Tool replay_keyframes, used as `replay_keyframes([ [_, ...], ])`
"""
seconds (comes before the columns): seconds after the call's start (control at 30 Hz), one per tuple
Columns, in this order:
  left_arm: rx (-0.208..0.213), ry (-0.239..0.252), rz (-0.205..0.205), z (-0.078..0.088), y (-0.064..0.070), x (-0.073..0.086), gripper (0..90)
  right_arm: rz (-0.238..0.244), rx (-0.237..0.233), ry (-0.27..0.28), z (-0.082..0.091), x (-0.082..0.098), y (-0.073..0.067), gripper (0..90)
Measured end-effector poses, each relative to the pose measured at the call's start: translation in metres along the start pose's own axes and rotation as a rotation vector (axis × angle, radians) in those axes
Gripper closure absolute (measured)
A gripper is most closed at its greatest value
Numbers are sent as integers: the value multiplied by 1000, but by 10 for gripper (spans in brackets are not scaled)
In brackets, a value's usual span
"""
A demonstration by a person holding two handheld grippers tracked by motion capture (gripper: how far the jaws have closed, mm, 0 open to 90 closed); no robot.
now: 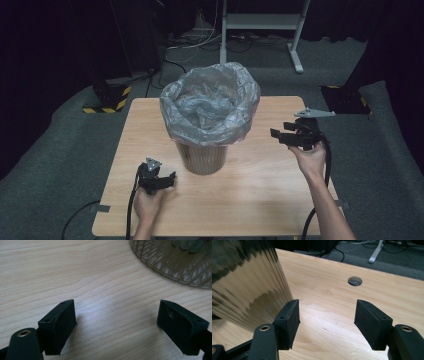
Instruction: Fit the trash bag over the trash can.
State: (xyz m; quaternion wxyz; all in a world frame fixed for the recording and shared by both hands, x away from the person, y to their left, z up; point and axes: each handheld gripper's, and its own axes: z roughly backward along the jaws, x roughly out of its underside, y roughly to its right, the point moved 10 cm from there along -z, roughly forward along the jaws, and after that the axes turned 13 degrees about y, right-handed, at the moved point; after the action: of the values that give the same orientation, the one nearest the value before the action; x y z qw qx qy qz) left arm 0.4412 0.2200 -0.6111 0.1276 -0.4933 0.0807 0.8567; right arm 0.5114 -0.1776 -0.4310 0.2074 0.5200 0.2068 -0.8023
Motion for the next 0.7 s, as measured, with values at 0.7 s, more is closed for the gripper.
replay_keyframes([
  [0.7, 0, 0, 0, 0, 0, 0, 156, -35, 47, -46, -13, 53, 10, 369],
])
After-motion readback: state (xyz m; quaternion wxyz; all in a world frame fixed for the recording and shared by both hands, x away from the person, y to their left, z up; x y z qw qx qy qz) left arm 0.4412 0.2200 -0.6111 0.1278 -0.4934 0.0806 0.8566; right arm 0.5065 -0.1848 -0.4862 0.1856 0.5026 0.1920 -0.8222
